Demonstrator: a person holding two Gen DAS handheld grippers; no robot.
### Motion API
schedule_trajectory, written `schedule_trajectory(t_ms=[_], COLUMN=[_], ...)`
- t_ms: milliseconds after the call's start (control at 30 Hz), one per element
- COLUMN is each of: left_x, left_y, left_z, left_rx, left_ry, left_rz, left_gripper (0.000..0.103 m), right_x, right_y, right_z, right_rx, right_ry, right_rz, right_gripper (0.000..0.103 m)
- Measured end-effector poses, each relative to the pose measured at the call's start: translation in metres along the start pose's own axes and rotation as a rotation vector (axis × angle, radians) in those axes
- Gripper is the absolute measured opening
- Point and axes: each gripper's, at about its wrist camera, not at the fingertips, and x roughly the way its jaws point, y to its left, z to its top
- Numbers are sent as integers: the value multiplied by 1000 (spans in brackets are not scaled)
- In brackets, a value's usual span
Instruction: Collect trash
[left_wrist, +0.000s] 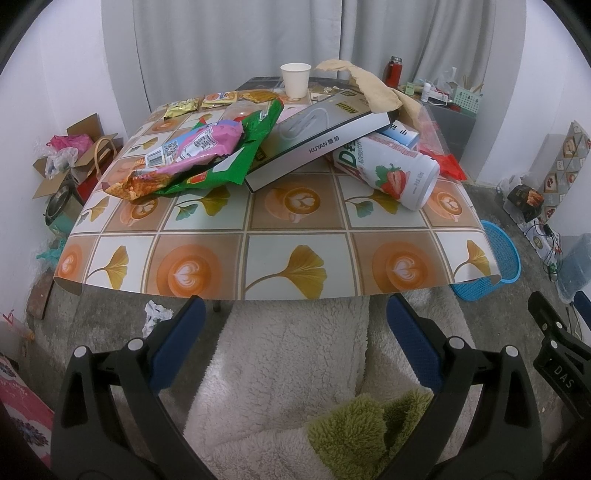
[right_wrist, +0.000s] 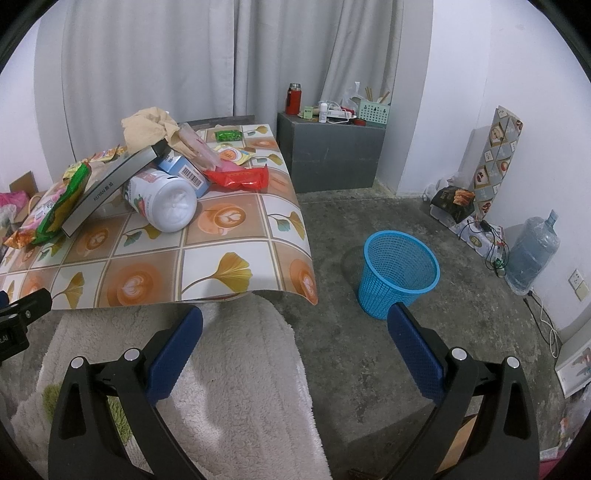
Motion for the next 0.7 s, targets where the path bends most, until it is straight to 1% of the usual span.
schedule_trajectory(t_ms=[400, 433, 700], left_x=[0, 0, -1], left_y=[0, 16, 18], left_z=[0, -2, -3], left_rx=[-1, -2, -3], left_ry=[2, 3, 3], left_rz=[-1, -1, -2], left_gripper=[94, 94, 94], right_x=[0, 0, 1], right_y=[0, 0, -1], right_z=[0, 0, 1], right_rx=[0, 0, 5], right_ry=[0, -1, -2], right_rz=[0, 0, 0], right_gripper=[98, 98, 98])
